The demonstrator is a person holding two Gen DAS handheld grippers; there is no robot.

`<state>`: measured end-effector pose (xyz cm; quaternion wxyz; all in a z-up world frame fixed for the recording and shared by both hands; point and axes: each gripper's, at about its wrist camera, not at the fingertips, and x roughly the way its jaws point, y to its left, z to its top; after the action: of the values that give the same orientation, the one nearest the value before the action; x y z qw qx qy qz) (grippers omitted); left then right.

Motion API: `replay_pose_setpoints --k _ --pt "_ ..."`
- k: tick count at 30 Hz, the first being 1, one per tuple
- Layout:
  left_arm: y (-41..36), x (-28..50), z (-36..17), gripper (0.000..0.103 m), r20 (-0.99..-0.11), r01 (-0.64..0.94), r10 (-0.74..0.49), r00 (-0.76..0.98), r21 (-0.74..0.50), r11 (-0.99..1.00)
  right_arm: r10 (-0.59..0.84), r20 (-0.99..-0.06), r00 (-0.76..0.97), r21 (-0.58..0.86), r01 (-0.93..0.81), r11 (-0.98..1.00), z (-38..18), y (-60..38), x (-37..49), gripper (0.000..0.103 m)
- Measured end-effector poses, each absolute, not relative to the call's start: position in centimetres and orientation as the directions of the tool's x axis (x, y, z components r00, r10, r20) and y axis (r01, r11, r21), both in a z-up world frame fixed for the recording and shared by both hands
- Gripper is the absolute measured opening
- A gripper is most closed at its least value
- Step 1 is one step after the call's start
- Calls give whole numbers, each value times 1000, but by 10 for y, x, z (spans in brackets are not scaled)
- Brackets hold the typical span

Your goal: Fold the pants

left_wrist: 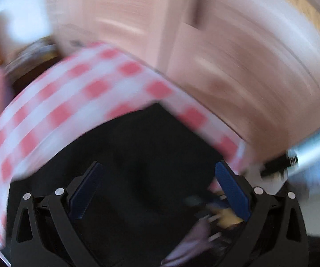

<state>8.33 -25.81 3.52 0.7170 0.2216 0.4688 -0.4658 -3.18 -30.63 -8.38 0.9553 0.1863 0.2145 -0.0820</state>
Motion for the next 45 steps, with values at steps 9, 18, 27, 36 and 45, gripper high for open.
replay_pose_setpoints --k 9,18,27,36,45 --pt "-394 51 -58 101 -972 936 147 184 219 274 -110 -428 897 233 227 946 -84 -295 -35 19" --pt "-385 67 -88 40 -922 916 291 256 328 233 -78 -456 887 278 225 934 -89 -300 -35 32" --pt "-323 79 14 19 -974 900 -61 216 175 399 134 -454 881 453 99 886 -102 -285 -25 99" --pt "-167 96 147 2 -849 827 -457 265 -44 561 89 -585 806 109 -31 994 -96 -176 26 99" --pt "-146 118 91 3 -851 792 -506 144 -207 574 146 -498 855 483 134 865 -118 -255 11 98"
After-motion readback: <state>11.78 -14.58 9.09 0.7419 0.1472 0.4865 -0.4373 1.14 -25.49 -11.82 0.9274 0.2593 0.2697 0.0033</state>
